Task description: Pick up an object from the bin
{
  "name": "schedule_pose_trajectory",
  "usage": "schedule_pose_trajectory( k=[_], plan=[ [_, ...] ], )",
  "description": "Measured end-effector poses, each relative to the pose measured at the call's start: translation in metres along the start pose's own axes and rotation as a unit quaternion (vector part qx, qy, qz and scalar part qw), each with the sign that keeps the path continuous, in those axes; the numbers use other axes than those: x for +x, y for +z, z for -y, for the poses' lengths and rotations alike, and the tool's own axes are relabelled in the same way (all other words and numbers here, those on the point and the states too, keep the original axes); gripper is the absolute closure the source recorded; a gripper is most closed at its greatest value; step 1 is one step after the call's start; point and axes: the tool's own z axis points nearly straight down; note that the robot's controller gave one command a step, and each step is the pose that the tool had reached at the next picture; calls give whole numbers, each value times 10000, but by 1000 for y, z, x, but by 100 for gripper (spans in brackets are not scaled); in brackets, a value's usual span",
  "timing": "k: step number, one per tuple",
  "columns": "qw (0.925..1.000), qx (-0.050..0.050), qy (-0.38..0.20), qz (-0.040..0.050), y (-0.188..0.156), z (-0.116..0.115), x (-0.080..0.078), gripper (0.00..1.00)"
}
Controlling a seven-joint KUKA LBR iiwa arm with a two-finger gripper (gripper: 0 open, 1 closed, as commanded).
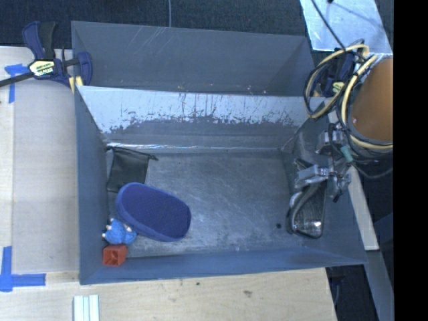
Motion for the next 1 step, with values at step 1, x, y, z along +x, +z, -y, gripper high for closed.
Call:
schedule_pose_trajectory(
  k=[1],
  plan=[
    [9997, 14, 227, 1, -160, 45, -4, 100]
  ],
)
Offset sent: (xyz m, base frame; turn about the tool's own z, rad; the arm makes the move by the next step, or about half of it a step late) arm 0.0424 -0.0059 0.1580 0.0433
